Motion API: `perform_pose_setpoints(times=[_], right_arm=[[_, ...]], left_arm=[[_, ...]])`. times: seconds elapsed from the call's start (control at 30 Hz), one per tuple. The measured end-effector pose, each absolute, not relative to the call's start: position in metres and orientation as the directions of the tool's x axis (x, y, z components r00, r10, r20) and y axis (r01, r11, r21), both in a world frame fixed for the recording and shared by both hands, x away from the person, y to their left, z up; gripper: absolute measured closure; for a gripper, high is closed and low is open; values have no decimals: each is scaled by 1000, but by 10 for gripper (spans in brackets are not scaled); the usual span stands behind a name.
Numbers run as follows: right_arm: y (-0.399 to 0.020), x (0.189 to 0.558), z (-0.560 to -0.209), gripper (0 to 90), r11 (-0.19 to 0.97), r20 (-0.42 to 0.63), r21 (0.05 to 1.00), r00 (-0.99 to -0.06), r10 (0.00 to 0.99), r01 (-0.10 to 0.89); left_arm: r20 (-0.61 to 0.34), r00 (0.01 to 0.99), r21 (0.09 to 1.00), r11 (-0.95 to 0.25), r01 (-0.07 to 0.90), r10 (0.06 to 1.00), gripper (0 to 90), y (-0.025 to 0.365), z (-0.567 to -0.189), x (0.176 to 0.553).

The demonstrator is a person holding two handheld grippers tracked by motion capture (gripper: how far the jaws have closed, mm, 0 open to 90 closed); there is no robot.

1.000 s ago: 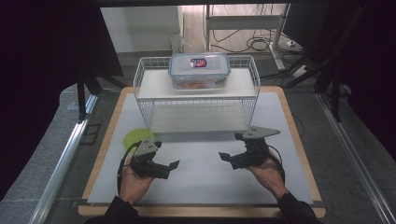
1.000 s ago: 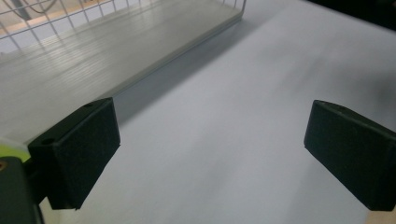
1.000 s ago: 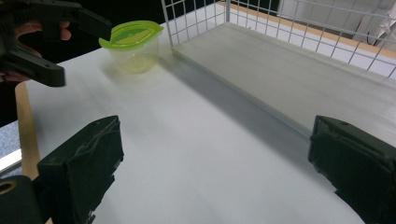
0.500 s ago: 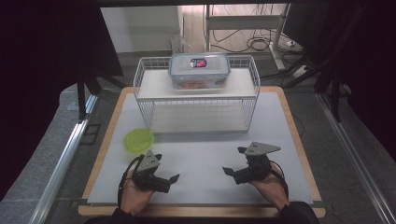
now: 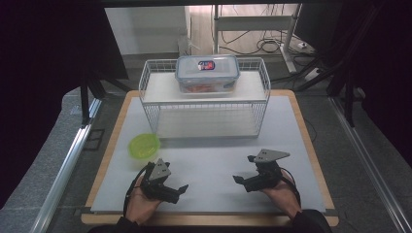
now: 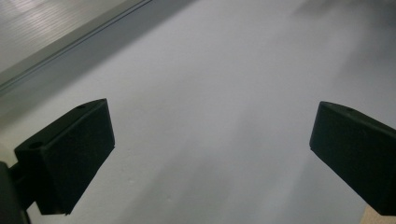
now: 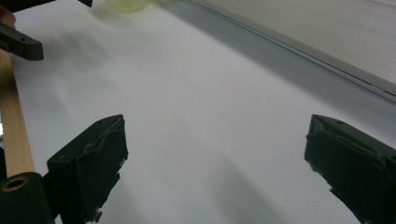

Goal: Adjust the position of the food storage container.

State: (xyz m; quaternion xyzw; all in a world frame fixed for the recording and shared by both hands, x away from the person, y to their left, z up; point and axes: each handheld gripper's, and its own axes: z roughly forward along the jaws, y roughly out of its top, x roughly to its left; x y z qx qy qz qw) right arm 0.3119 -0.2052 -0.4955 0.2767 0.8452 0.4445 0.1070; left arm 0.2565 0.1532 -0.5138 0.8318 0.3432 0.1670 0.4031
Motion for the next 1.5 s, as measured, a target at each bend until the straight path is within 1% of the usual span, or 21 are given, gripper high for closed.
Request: perform_pose_setpoints(times=[0.07,0.1,0.17,0.23,0.3,0.33,0.4,0.5,0.53,0.63,0.7,0.73,0.77,0.8,0.9,0.97,1.1,1.13,1.23,1.27,1.5], right_arm=[[-205,312,-496,61,456,61,809,-824,564,372],[-205,312,-496,62,457,58,809,-823,565,371],[-205,312,-496,64,457,56,809,-823,566,369],[-205,313,-495,66,455,54,812,-822,567,367],[-205,313,-495,68,457,50,812,-823,566,363],[-205,313,-495,69,460,46,811,-824,564,361],[-204,314,-496,69,463,45,811,-825,563,359],[-204,314,-496,69,463,44,810,-823,566,361],[-204,314,-496,71,462,45,809,-822,567,363],[-204,315,-496,72,462,47,809,-822,567,365],[-203,315,-496,73,465,45,808,-823,566,363],[-203,315,-496,73,466,44,807,-823,566,363],[-203,314,-496,73,467,42,806,-823,566,363],[-202,315,-496,73,470,41,805,-823,566,363],[-202,315,-496,73,469,43,804,-823,567,365],[-202,315,-496,73,471,42,802,-822,568,367],[-201,315,-497,74,475,41,800,-823,567,367],[-201,315,-497,74,475,40,800,-823,567,366],[-202,316,-496,74,472,41,801,-821,569,368],[-202,316,-496,74,471,43,801,-819,572,370],[-200,317,-497,75,483,37,796,-825,565,366]], left_arm=[[0,702,789,-431,437,712,8,154,-513,257],[-1,674,792,-410,452,739,24,155,-510,260],[6,669,794,-410,449,743,49,155,-510,261],[11,661,795,-407,449,750,116,157,-507,262],[-8,657,801,-388,455,754,170,161,-503,265],[-44,654,797,-368,479,755,188,164,-499,268],[-98,657,796,-337,502,748,216,170,-494,271],[-132,658,801,-312,512,741,229,178,-489,274],[-134,649,806,-299,512,749,279,185,-484,276],[-117,639,803,-306,511,760,357,191,-480,277],[-95,628,805,-312,505,773,432,198,-478,279],[-92,620,804,-309,508,779,432,202,-477,281],[-93,615,804,-305,510,783,468,205,-477,283],[-76,604,798,-315,514,793,579,213,-477,287],[-75,581,787,-309,533,811,718,220,-477,292],[-85,577,783,-304,543,812,773,229,-478,296],[-68,540,775,-297,558,839,881,247,-479,302],[-79,507,775,-267,573,858,895,259,-479,305],[-83,482,776,-247,580,872,897,271,-479,306],[-99,458,782,-216,584,883,897,284,-480,308],[-132,404,785,-153,600,905,896,305,-487,317]])
